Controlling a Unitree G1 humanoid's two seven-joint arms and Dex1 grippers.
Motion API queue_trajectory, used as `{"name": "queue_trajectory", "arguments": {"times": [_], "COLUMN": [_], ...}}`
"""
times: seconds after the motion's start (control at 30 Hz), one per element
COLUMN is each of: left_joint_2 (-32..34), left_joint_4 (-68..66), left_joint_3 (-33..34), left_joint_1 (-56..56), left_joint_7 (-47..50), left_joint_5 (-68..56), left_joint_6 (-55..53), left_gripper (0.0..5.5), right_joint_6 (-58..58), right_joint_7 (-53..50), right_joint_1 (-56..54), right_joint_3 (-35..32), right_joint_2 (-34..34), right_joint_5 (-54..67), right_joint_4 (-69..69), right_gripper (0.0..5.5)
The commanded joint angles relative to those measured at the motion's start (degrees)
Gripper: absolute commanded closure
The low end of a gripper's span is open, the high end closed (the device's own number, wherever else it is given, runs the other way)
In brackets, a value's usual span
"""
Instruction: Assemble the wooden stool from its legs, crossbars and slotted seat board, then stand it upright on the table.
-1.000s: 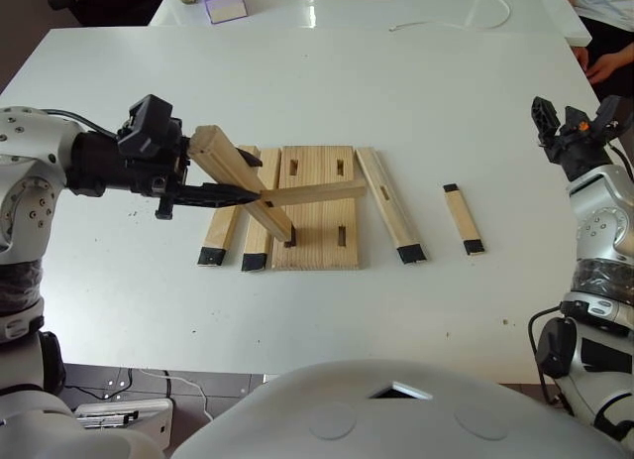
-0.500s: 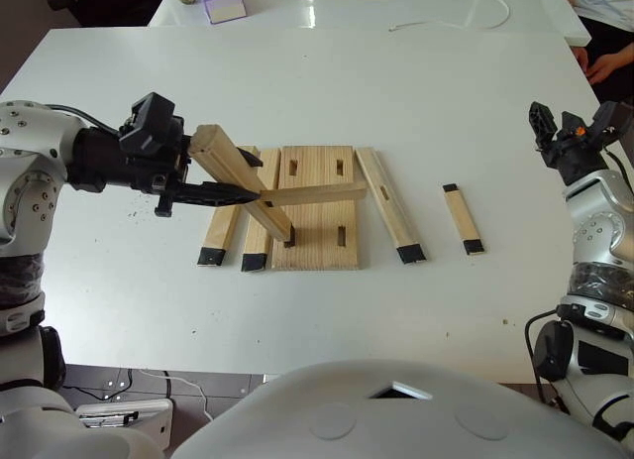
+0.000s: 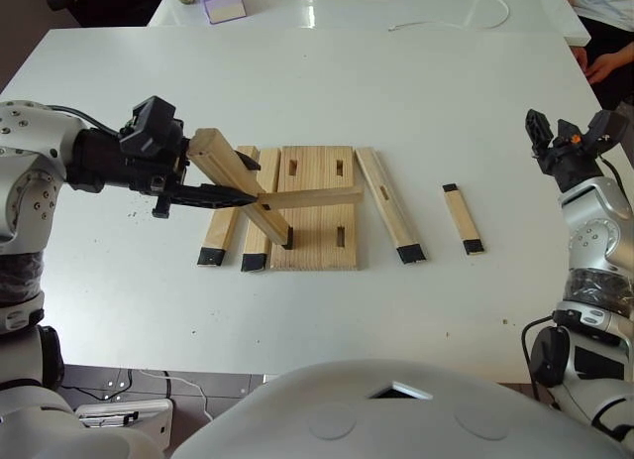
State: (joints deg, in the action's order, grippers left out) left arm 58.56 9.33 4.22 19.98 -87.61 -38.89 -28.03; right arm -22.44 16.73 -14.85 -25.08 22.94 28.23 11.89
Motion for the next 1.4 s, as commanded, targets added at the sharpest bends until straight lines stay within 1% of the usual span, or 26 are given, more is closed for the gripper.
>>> {"name": "queue_trajectory", "arguments": {"times": [0.03, 0.27, 0.4, 0.63, 0.73, 0.87, 1.03, 1.17, 1.33, 1.37, 1.4], "left_joint_2": [0.2, -3.8, -4.5, -4.9, -4.6, -4.5, -2.7, -2.6, -4.6, -5.0, -5.3], "left_joint_4": [-0.3, -4.4, -6.4, -7.3, -5.1, -0.1, 8.3, 5.8, 4.2, 4.0, 4.7], "left_joint_3": [-1.6, -7.9, -9.4, -9.6, -10.2, -10.2, -9.5, -12.1, -9.5, -9.0, -8.3], "left_joint_1": [0.1, 7.3, 8.0, 5.5, 1.2, -8.8, -14.5, -15.2, -11.8, -10.6, -9.7], "left_joint_7": [-0.5, -2.4, -3.3, -2.8, -1.5, 4.9, 10.6, 11.5, 13.2, 13.2, 13.9], "left_joint_5": [2.5, 5.9, 6.7, 7.5, 8.7, 12.4, 10.7, 13.0, 9.4, 8.0, 6.2], "left_joint_6": [1.5, 5.2, 5.8, 5.9, 7.0, 9.9, 7.2, 8.7, 8.2, 7.6, 6.0], "left_gripper": [3.46, 3.46, 3.46, 3.46, 3.46, 3.46, 3.46, 3.46, 3.46, 3.17, 3.02], "right_joint_6": [-0.7, -1.1, -1.9, -2.9, -3.1, -3.0, -3.7, -4.7, -4.8, -4.4, -4.2], "right_joint_7": [0.0, 0.6, 1.3, 1.1, 0.6, -0.7, -1.3, -1.1, -1.2, -1.4, -1.6], "right_joint_1": [-0.2, 0.6, 1.2, 2.2, 2.8, 3.5, 4.3, 5.1, 4.8, 5.2, 5.4], "right_joint_3": [-0.1, 1.0, 1.8, 2.7, 2.9, 3.1, 3.2, 5.2, 4.9, 4.7, 4.4], "right_joint_2": [-0.1, -0.6, -0.7, -1.3, -2.2, -4.0, -5.4, -6.2, -5.9, -6.2, -6.4], "right_joint_5": [0.3, 0.1, 0.3, 0.0, 0.2, 0.0, 0.6, 0.0, 0.2, 0.1, 0.1], "right_joint_4": [-0.6, -1.3, -1.5, -2.2, -3.3, -4.3, -6.3, -7.7, -7.4, -7.4, -6.9], "right_gripper": [1.88, 1.88, 1.88, 1.88, 1.88, 1.88, 1.88, 1.88, 1.88, 1.88, 1.88]}}
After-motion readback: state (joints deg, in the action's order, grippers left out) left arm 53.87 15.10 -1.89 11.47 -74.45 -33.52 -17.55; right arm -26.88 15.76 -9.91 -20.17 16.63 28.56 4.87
